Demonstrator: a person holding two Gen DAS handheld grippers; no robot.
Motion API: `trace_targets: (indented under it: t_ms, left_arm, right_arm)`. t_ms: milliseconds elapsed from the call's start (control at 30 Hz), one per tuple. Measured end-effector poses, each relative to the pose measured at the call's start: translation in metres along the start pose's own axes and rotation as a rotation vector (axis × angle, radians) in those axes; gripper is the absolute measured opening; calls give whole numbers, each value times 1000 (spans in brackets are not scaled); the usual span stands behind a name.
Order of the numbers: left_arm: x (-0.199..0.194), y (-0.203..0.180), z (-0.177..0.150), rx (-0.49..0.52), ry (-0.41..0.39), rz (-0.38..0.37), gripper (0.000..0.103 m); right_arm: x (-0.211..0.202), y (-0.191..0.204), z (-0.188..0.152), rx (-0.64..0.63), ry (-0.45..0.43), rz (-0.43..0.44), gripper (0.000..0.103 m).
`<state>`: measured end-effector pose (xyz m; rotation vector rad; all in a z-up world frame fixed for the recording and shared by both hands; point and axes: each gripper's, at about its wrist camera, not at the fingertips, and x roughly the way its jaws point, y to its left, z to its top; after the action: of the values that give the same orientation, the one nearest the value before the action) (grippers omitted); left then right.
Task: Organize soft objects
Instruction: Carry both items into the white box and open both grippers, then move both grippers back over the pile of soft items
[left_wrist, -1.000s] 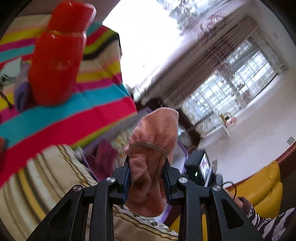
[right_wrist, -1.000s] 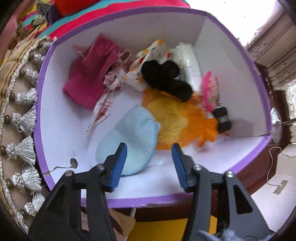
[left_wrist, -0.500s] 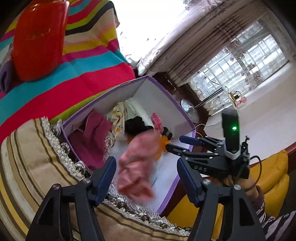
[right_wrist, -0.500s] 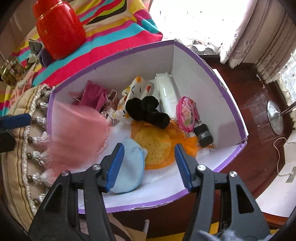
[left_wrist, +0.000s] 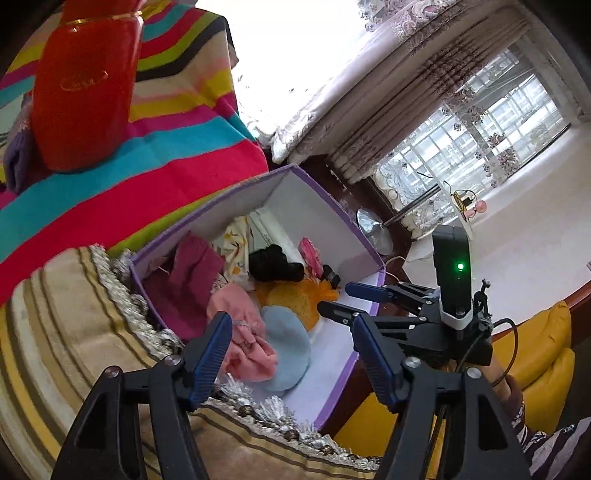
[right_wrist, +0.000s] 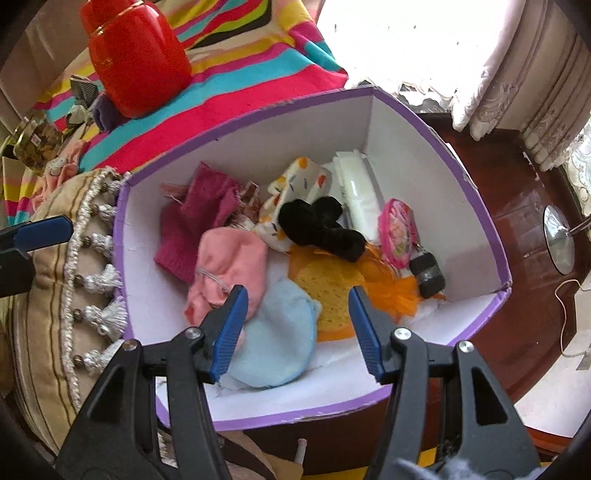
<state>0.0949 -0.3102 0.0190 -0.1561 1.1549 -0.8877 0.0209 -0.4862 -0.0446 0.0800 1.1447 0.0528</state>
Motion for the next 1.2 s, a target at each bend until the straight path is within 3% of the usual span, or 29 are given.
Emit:
trace_targets:
  t_ms: [233, 633, 1200]
  left_arm:
    - [-29, 21, 3, -36, -91, 63, 69]
    - [-90, 89, -2, -193, -241, 170, 69]
    - [-190, 207, -61, -495, -434, 333, 69]
  right_arm:
    - [-7, 29, 15, -44, -31, 35, 62]
    - [-11, 109, 46, -151, -67, 121, 65]
    - [5, 224, 76, -298, -49, 239, 68]
